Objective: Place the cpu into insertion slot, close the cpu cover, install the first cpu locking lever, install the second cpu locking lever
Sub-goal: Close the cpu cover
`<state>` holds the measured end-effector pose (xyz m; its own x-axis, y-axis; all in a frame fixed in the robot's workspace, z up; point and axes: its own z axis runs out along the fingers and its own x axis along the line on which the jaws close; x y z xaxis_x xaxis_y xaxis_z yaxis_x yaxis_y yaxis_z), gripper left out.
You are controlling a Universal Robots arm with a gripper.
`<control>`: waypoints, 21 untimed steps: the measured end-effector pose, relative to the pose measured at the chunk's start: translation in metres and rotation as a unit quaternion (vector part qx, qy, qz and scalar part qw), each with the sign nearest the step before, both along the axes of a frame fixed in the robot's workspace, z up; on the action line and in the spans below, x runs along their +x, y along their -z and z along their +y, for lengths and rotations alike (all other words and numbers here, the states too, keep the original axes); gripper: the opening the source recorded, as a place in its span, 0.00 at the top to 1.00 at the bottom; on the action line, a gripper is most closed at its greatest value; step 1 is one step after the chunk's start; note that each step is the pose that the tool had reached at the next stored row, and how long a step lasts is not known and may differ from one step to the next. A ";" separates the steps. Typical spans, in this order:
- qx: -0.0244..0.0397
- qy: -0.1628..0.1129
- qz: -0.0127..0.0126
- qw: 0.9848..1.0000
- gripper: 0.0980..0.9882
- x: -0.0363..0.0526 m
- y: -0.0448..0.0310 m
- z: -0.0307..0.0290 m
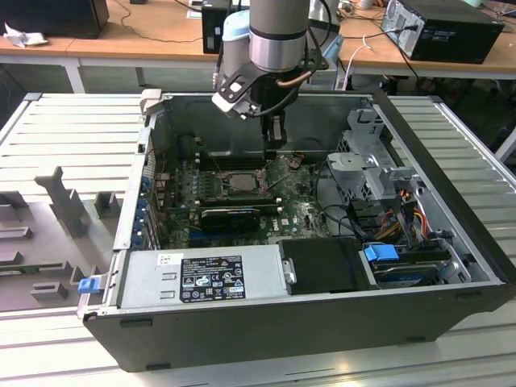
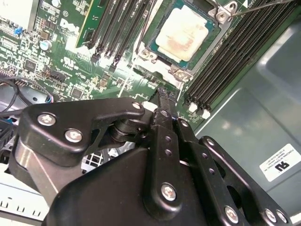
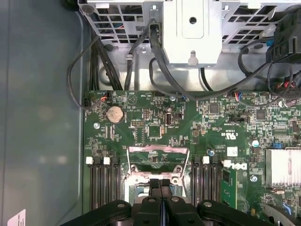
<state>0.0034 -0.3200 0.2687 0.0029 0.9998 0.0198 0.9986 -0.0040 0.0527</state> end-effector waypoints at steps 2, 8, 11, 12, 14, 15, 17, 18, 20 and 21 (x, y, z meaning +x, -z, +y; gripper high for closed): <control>0.000 0.000 0.000 1.000 0.99 0.0010 0.0000 0.0001; 0.000 0.000 0.000 1.000 0.99 0.0072 0.0000 0.0006; 0.000 0.000 0.000 1.000 0.99 0.0132 0.0000 0.0006; 0.000 0.000 0.000 1.000 0.99 0.0154 0.0000 0.0006; 0.000 0.000 0.000 1.000 0.99 0.0185 0.0000 0.0006; 0.000 0.000 0.000 1.000 0.99 0.0199 0.0000 0.0006; 0.000 0.000 0.000 1.000 0.99 0.0234 0.0000 0.0006; 0.000 0.000 0.000 1.000 0.99 0.0256 0.0000 0.0007; 0.000 0.000 0.000 1.000 0.99 0.0291 0.0000 0.0006; 0.000 0.000 0.000 1.000 0.99 0.0304 0.0000 0.0006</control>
<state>0.0338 -0.3194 0.2687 0.0030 0.9998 0.0198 0.9986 -0.0041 0.0527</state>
